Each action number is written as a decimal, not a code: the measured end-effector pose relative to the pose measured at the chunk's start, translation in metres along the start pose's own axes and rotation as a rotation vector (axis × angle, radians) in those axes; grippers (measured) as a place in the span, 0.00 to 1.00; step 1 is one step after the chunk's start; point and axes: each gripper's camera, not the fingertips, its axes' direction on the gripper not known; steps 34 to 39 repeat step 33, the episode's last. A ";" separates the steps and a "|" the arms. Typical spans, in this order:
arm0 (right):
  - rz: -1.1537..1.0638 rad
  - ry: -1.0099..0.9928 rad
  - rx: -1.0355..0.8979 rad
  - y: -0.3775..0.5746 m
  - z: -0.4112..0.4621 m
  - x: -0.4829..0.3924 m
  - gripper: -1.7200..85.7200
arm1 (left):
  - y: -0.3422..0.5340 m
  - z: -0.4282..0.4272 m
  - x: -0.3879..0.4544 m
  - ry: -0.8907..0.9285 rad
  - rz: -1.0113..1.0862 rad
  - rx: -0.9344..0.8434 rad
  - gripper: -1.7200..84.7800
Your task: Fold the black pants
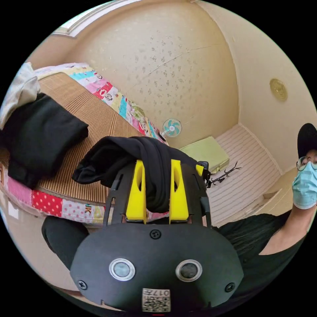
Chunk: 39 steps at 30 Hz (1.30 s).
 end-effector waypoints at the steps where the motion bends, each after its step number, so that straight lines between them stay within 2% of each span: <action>1: -0.058 -0.001 -0.007 -0.025 0.018 -0.011 0.16 | -0.020 -0.023 0.004 -0.012 0.037 0.040 0.15; 5: -0.257 -0.008 0.011 -0.089 0.095 -0.038 0.17 | -0.070 -0.093 0.014 -0.148 0.175 0.143 0.16; 7: -0.191 -0.001 0.021 -0.105 0.135 -0.019 0.18 | -0.088 -0.134 -0.011 -0.283 0.056 0.200 0.18; 11: 0.039 0.201 -0.187 -0.083 0.214 0.057 0.19 | -0.049 -0.199 -0.062 -0.438 -0.156 0.367 0.18; 13: 0.026 0.270 -0.229 -0.039 0.214 0.084 0.15 | 0.013 -0.217 -0.083 -0.572 -0.249 0.456 0.17; 14: 0.061 0.330 -0.266 -0.007 0.205 0.108 0.16 | 0.029 -0.216 -0.087 -0.609 -0.258 0.458 0.17; 16: 0.177 0.461 -0.333 0.042 0.175 0.149 0.16 | 0.088 -0.195 -0.096 -0.826 -0.295 0.403 0.16; 18: 0.290 0.601 -0.287 0.089 0.112 0.174 0.15 | 0.131 -0.170 -0.099 -1.015 -0.319 0.344 0.16; 19: 0.319 0.686 -0.195 0.116 0.059 0.174 0.15 | 0.152 -0.154 -0.099 -1.087 -0.320 0.302 0.15; 21: 0.380 0.878 -0.058 0.148 -0.024 0.164 0.15 | 0.176 -0.136 -0.095 -1.097 -0.305 0.277 0.15; 23: 0.528 1.211 0.145 0.183 -0.133 0.142 0.17 | 0.182 -0.123 -0.091 -1.018 -0.294 0.292 0.15; 24: 0.570 1.276 0.213 0.192 -0.158 0.136 0.17 | 0.176 -0.113 -0.089 -0.945 -0.281 0.289 0.15; 26: 0.725 1.395 0.509 0.230 -0.248 0.123 0.19 | 0.154 -0.094 -0.085 -0.867 -0.242 0.254 0.15; 28: 0.890 1.301 0.693 0.260 -0.302 0.138 0.20 | 0.120 -0.067 -0.067 -0.829 -0.187 0.239 0.15; 31: 1.019 0.918 0.859 0.290 -0.342 0.194 0.18 | 0.092 -0.037 -0.029 -0.743 -0.090 0.243 0.15; 33: 1.010 0.911 0.942 0.279 -0.340 0.191 0.14 | 0.087 -0.020 -0.006 -0.703 -0.057 0.246 0.15; 39: 1.010 0.911 0.942 0.279 -0.340 0.191 0.14 | 0.087 -0.020 -0.006 -0.703 -0.057 0.246 0.15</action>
